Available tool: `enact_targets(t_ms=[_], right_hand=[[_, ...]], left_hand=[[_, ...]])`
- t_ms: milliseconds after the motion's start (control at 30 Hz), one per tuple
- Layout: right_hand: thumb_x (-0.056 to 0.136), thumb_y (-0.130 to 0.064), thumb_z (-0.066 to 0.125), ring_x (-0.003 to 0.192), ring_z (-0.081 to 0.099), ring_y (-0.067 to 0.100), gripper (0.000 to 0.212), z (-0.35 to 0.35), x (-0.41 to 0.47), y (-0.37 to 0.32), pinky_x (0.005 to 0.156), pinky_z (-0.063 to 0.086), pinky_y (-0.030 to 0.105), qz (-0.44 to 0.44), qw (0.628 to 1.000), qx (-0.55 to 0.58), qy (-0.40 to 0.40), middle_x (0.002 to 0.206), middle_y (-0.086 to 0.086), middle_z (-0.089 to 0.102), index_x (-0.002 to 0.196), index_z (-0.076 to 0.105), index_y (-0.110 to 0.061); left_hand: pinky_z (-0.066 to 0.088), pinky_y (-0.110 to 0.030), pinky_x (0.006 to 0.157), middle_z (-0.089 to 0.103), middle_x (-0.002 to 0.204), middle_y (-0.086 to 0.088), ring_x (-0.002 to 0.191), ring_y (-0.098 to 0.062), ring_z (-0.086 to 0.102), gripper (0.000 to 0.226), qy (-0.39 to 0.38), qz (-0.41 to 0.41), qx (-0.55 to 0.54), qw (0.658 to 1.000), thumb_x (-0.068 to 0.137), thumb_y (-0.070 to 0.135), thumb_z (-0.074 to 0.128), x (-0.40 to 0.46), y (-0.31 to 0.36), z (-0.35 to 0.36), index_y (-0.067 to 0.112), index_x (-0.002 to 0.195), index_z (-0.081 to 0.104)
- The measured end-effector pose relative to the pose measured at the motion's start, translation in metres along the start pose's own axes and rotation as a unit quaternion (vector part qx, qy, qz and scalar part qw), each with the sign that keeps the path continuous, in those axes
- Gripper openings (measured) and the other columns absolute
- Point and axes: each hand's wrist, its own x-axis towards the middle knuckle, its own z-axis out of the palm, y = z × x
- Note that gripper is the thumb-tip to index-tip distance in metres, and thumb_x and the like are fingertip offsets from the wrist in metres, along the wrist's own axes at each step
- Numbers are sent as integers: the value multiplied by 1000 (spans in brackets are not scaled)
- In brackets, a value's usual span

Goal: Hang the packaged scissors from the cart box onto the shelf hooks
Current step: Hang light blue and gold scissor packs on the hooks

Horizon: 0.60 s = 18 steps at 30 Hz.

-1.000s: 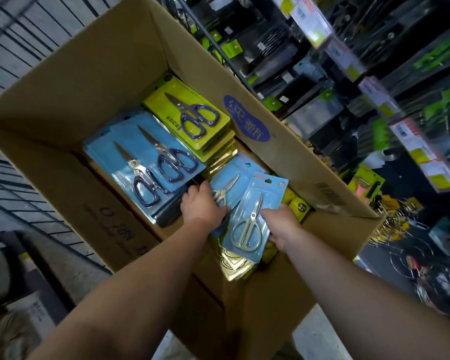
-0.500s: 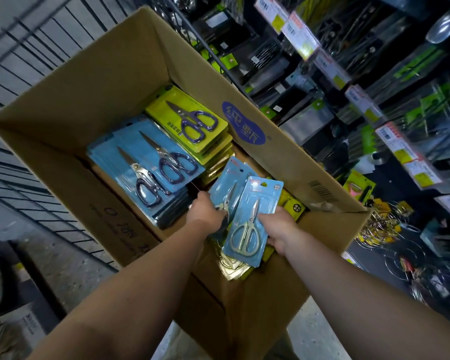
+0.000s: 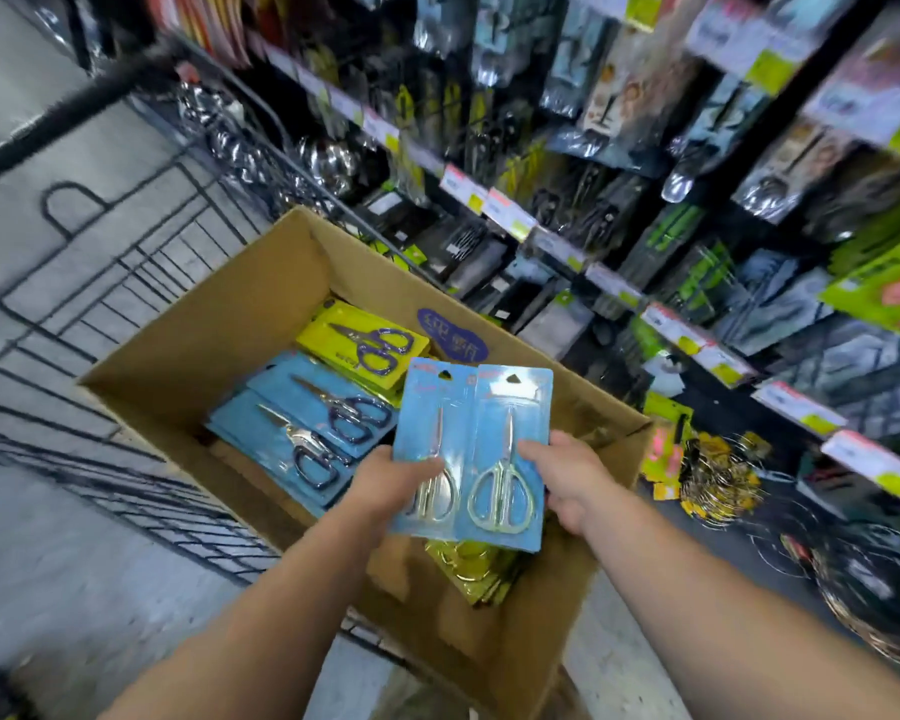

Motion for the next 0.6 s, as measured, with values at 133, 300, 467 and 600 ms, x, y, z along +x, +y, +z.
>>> enact_targets(t_ms=[133, 300, 467, 600], right_hand=[[87, -8, 69, 86, 71, 31, 8, -26, -30, -17, 83, 58, 47, -43, 997, 53, 31, 95, 12, 74, 93, 68, -11], [85, -6, 71, 83, 71, 29, 16, -71, -55, -25, 83, 58, 48, -95, 987, 104, 80, 94, 9, 74, 99, 69, -11], [86, -6, 70, 82, 73, 32, 10, -132, -84, -12, 79, 58, 53, -128, 971, 165, 114, 92, 11, 75, 93, 70, -13], [85, -16, 73, 89, 72, 31, 12, -202, -105, 20, 84, 57, 54, -156, 960, 157, 173, 95, 9, 75, 96, 70, -14]], left_hand=[[56, -33, 66, 71, 95, -7, 79, -21, 69, 27, -29, 59, 16, 998, 82, 22, 79, -22, 29, 18, 11, 101, 63], [49, -27, 64, 71, 99, -2, 83, -16, 67, 31, -51, 125, 19, 991, 83, 24, 79, -48, 63, 53, 14, 105, 61], [55, -33, 76, 73, 105, -9, 91, -24, 70, 27, -100, 166, 29, 981, 83, 20, 78, -80, 77, 111, 12, 104, 64], [55, -37, 84, 71, 107, -8, 98, -26, 69, 34, -146, 178, 55, 972, 86, 23, 76, -119, 72, 173, 8, 113, 60]])
